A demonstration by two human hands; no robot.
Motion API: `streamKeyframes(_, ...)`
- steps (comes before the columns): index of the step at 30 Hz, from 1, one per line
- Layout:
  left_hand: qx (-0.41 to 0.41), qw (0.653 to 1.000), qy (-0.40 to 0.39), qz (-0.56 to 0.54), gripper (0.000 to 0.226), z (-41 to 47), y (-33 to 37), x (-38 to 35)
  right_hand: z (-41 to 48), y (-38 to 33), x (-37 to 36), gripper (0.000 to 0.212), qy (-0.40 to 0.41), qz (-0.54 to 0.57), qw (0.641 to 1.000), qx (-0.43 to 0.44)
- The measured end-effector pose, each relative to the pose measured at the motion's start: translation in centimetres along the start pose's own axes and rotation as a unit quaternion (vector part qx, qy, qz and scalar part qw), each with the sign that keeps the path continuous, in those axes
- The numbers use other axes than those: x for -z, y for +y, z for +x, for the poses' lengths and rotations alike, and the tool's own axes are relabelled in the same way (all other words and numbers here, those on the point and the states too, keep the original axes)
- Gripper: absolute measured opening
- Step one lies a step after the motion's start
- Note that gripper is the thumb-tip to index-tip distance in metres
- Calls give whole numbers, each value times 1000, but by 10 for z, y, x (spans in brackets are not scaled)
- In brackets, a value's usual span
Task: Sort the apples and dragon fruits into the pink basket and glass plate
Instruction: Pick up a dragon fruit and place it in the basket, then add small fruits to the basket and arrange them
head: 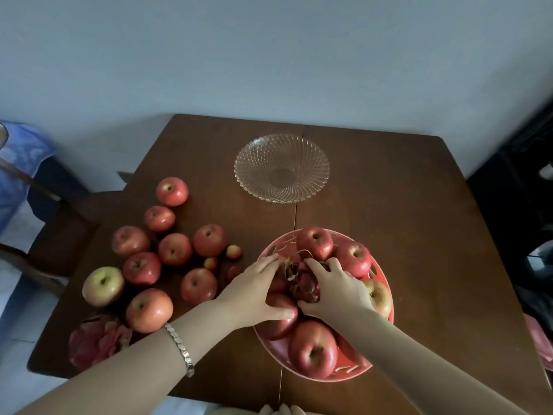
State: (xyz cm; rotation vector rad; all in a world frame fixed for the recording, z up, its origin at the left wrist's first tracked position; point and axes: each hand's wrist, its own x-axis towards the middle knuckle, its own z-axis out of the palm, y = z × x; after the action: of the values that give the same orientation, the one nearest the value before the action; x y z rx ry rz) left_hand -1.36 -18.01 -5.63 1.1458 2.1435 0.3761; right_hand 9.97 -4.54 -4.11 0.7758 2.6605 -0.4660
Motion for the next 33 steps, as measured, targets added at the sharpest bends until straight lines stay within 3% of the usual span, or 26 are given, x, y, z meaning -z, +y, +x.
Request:
streamKeyframes(3,13,999,-5,-52,80,-1,-9,11,1,-13,17,72,-11,-42,999,8)
streamKeyframes(5,61,994,56,-71,59,-2,-25,21,3,-24,39,55,27,-34,998,36)
streamKeyframes(8,154,980,121,29,44,-3,-54,36,19,-45,63,36,106,17,988,107)
streamKeyframes(10,193,971,124,68,40,-2,-71,42,41,-64,63,33,109,77,982,131)
streamKeyframes(13,208,967,113,98,37,3,-92,46,87,-102,38,37,25,86,989,116)
streamKeyframes(18,194,964,58,170,29,17,-104,39,141,-143,-40,93,-212,-60,975,5)
streamKeyframes(20,197,964,35,174,27,24,-108,37,152,-150,-60,92,-237,-21,971,-32)
streamKeyframes(23,212,966,34,143,23,33,-115,34,162,-154,-72,66,-211,106,965,-111)
streamKeyframes(27,221,968,52,111,21,40,-120,34,167,-153,-82,58,-198,203,944,-169)
streamKeyframes(30,219,968,66,105,18,41,-122,29,169,-148,-79,46,-162,221,948,-161)
streamKeyframes(33,211,965,86,130,15,41,-122,23,167,-144,-53,26,-63,312,940,-121)
